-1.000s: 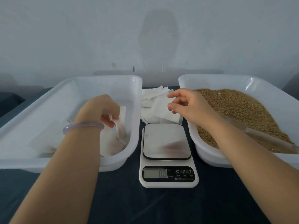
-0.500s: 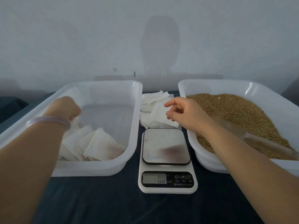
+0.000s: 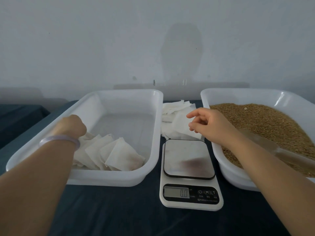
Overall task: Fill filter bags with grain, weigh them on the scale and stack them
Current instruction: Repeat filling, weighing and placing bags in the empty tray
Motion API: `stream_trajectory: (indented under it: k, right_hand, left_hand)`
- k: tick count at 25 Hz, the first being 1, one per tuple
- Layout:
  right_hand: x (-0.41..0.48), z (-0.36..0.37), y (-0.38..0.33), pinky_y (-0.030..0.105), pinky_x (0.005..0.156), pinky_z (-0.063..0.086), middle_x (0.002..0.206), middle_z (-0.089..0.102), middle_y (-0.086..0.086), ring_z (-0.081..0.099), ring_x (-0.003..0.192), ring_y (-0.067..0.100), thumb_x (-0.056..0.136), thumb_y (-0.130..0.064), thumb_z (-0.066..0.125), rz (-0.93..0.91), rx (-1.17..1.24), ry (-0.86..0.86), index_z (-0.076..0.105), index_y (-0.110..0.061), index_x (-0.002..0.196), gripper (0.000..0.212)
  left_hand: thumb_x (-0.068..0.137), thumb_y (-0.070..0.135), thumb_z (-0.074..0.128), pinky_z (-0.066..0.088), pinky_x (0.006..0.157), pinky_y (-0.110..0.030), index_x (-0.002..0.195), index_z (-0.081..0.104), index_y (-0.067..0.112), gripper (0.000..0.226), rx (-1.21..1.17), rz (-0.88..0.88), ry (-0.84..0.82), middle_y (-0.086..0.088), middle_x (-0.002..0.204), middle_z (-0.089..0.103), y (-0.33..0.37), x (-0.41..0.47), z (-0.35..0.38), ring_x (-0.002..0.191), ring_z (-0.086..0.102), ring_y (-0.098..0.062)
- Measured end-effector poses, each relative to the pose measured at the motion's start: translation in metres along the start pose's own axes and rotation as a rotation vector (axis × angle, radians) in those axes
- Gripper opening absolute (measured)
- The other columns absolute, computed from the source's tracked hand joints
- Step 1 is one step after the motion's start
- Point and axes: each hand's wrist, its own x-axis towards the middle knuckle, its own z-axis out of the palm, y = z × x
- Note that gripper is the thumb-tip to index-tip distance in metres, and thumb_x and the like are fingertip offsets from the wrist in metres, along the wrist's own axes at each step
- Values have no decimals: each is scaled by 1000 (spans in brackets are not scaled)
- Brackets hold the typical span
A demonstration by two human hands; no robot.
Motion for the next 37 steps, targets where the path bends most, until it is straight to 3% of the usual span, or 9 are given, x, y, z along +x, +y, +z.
stream_trajectory:
  k: [3, 6, 10, 13, 19, 23, 30, 35, 37]
  right_hand:
    - [0, 1, 0, 29, 72, 53, 72, 69, -16, 62, 68, 1, 87, -15, 62, 2, -7, 2, 60, -34, 93, 20]
    - [0, 0, 0, 32, 71, 53, 71, 69, -14, 62, 67, 4, 87, -15, 62, 5, -10, 3, 60, -31, 95, 18]
    - [-1, -1, -1, 36, 70, 54, 73, 69, -10, 64, 76, 17, 87, -14, 62, 4, 17, 2, 62, -28, 98, 17]
    - [-2, 0, 1, 34, 72, 52, 78, 69, -6, 64, 80, 18, 87, -12, 62, 7, 22, 10, 62, -28, 97, 19]
    - [6, 6, -6, 25, 71, 47, 94, 68, -8, 62, 86, 12, 89, -22, 58, 62, -288, 2, 61, -27, 104, 16]
    - [43, 26, -23, 34, 92, 46, 126, 56, 6, 53, 114, 24, 93, -28, 50, 197, -886, -350, 51, -13, 129, 39]
    - [68, 46, 6, 32, 106, 31, 142, 40, 13, 39, 128, 29, 99, -27, 36, 480, -1037, -631, 39, -7, 138, 45]
    - [70, 47, -2, 31, 96, 37, 123, 50, 9, 46, 112, 27, 95, -26, 44, 463, -996, -480, 52, -12, 112, 23]
    - [68, 48, -16, 32, 83, 43, 112, 57, 10, 54, 105, 29, 94, -24, 48, 357, -984, -260, 52, -13, 92, 12]
  left_hand:
    - [86, -1, 48, 42, 77, -39, 95, 56, -7, 13, -33, 48, 81, -27, 110, 58, 11, 0, -7, 105, 53, -41]
    - [86, 7, 52, 41, 92, -40, 114, 57, -2, 30, -92, 223, 154, -24, 125, 54, 48, 1, -23, 118, 47, -40]
    - [90, 26, 58, 41, 78, -25, 111, 62, 12, 25, -487, 625, -33, -8, 116, 63, 123, -38, -28, 92, 60, -25]
    - [92, 37, 55, 37, 89, -28, 128, 50, 17, 42, -395, 733, -84, -5, 129, 53, 151, -64, 1, 113, 52, -25]
    - [91, 17, 51, 36, 83, -26, 126, 50, 11, 36, -375, 772, 22, -8, 128, 48, 152, -69, 30, 113, 50, -27]
    - [88, 16, 52, 41, 83, -31, 118, 55, 11, 30, -404, 777, 43, -10, 115, 56, 151, -73, 28, 107, 52, -29]
    - [89, 13, 48, 41, 76, -34, 118, 50, 9, 30, -422, 783, 33, -11, 113, 56, 148, -75, 29, 100, 52, -32]
    - [89, 11, 47, 43, 78, -35, 116, 50, 7, 28, -406, 780, 24, -11, 114, 54, 150, -77, 27, 99, 52, -31]
    - [89, 11, 47, 43, 78, -35, 114, 50, 7, 26, -420, 763, 23, -10, 114, 53, 150, -77, 27, 98, 52, -31]
